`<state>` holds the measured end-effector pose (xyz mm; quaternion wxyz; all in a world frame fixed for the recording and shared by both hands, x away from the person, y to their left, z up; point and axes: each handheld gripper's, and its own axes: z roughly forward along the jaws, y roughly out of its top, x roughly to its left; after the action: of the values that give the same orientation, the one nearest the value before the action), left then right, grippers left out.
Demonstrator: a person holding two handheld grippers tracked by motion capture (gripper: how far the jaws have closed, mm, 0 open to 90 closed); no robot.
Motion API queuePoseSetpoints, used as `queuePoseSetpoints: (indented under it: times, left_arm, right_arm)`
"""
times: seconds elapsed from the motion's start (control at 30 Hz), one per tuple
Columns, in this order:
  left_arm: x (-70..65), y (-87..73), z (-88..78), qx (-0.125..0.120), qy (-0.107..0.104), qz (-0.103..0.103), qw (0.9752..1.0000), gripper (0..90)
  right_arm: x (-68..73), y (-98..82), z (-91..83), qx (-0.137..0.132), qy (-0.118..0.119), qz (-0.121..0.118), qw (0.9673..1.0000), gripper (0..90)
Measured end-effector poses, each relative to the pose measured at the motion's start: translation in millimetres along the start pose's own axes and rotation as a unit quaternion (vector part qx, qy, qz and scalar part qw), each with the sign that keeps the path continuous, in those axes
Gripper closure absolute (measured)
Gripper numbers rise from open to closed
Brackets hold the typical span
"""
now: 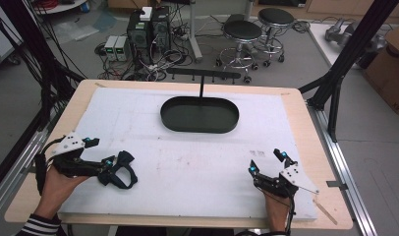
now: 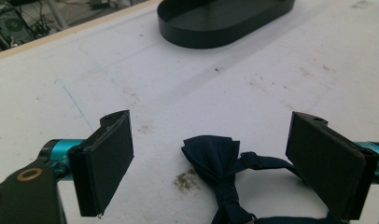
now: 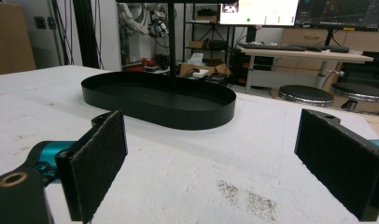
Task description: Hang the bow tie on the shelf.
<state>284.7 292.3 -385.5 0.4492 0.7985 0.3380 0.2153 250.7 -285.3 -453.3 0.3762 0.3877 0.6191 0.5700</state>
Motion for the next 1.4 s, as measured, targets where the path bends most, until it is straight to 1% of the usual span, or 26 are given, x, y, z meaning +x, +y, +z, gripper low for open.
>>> queuePoseSetpoints:
  times: [0.07, 0.1, 0.13, 0.23, 0.3, 0.33, 0.43, 0.47, 0.53, 0.57, 0.63, 0.67, 0.77, 0.8, 0.9, 0.93, 0.97, 1.03, 1.17, 1.23, 1.3, 1.37, 1.4]
  left_arm:
    - [-1.8, 1.9, 1.2, 0.018, -0.005, 0.007, 0.9998, 15.6]
    - [-2.2, 1.8, 1.9, 0.025, -0.006, 0.008, 0.9996, 15.6]
    - [-2.4, 1.3, 2.6, 0.030, -0.004, 0.006, 0.9995, 18.5]
    - [-0.7, -1.2, 5.3, 0.051, -0.006, -0.001, 0.9987, 19.3]
    - [0.0, -3.2, 7.2, 0.070, -0.008, -0.003, 0.9975, 19.6]
    - [-0.3, -3.8, 7.8, 0.074, -0.007, -0.004, 0.9972, 19.6]
    - [-0.2, -5.0, 9.4, 0.099, -0.009, -0.005, 0.9950, 19.8]
    - [0.1, -5.1, 9.6, 0.104, -0.008, -0.004, 0.9945, 20.4]
    - [-0.2, -5.1, 11.0, 0.114, -0.009, -0.010, 0.9934, 20.7]
    - [-0.4, -5.0, 11.8, 0.120, -0.011, -0.008, 0.9927, 20.8]
    - [-1.9, -5.6, 15.3, 0.135, -0.014, -0.002, 0.9907, 22.4]
    - [-2.5, -5.7, 17.2, 0.145, -0.015, 0.003, 0.9893, 23.4]
    - [-4.5, -6.8, 22.5, 0.165, -0.012, 0.006, 0.9862, 24.4]
    - [-4.8, -7.2, 24.2, 0.168, -0.015, 0.004, 0.9857, 25.8]
    - [-6.1, -7.8, 28.4, 0.179, -0.016, 0.005, 0.9836, 26.3]
    - [-6.4, -8.4, 29.9, 0.183, -0.017, 0.004, 0.9830, 28.4]
    - [-5.9, -9.0, 31.4, 0.189, -0.020, 0.004, 0.9818, 28.4]
    - [-5.0, -10.7, 34.0, 0.199, -0.023, -0.002, 0.9798, 30.6]
    - [-3.6, -11.2, 36.5, 0.205, -0.027, -0.011, 0.9782, 33.2]
    - [-4.4, -11.6, 38.2, 0.209, -0.029, -0.013, 0.9775, 37.9]
    - [-5.8, -12.0, 40.9, 0.214, -0.030, -0.012, 0.9763, 38.9]
    - [-6.4, -11.8, 42.9, 0.223, -0.032, -0.010, 0.9743, 41.6]
    - [-6.8, -12.0, 44.0, 0.224, -0.032, -0.011, 0.9740, 42.7]
  right_arm:
    - [-0.1, 0.0, -0.2, 0.001, 0.000, 0.000, 1.0000, 8.2]
    - [-0.1, 0.0, -0.2, 0.001, 0.000, 0.000, 1.0000, 8.2]
    - [0.3, 0.0, -0.1, 0.001, 0.001, 0.000, 1.0000, 8.2]
    - [0.2, -0.1, -0.2, 0.001, 0.001, 0.000, 1.0000, 8.2]
    - [-0.1, 0.0, -0.1, 0.000, 0.001, 0.000, 1.0000, 8.2]
    - [0.3, -0.1, -0.1, 0.001, 0.000, 0.003, 1.0000, 8.2]
    - [0.1, -0.1, 0.0, 0.001, 0.000, 0.000, 1.0000, 8.2]
    - [0.5, 0.1, 0.0, 0.001, 0.000, 0.001, 1.0000, 8.2]
    - [0.3, 0.0, 0.1, 0.001, 0.000, -0.002, 1.0000, 8.3]
    - [0.4, 0.1, 0.2, 0.001, 0.000, -0.001, 1.0000, 8.3]
    - [0.4, 0.0, 0.3, 0.002, 0.000, -0.002, 1.0000, 8.3]
    - [0.3, 0.1, 0.2, 0.002, 0.000, -0.002, 1.0000, 8.3]
    - [0.3, 0.1, 0.2, 0.002, 0.000, -0.002, 1.0000, 8.2]
    - [0.3, 0.0, 0.3, 0.002, 0.000, -0.002, 1.0000, 8.2]
    - [0.3, 0.1, 0.3, 0.002, 0.000, -0.001, 1.0000, 8.2]
    - [0.4, 0.1, 0.2, 0.002, 0.000, -0.001, 1.0000, 8.2]
    - [0.4, 0.1, 0.2, 0.002, 0.000, -0.001, 1.0000, 8.2]
    - [0.3, 0.0, 0.1, 0.002, 0.000, -0.002, 1.0000, 8.2]
    - [0.1, -0.1, 0.1, 0.002, 0.000, 0.000, 1.0000, 8.2]
    - [0.1, -0.1, 0.1, 0.002, 0.000, -0.001, 1.0000, 8.3]
    - [0.1, 0.0, 0.1, 0.002, 0.000, -0.001, 1.0000, 8.2]
    - [0.1, 0.0, 0.1, 0.001, 0.000, 0.000, 1.0000, 8.2]
    - [0.1, 0.0, 0.1, 0.001, 0.000, 0.000, 1.0000, 8.3]
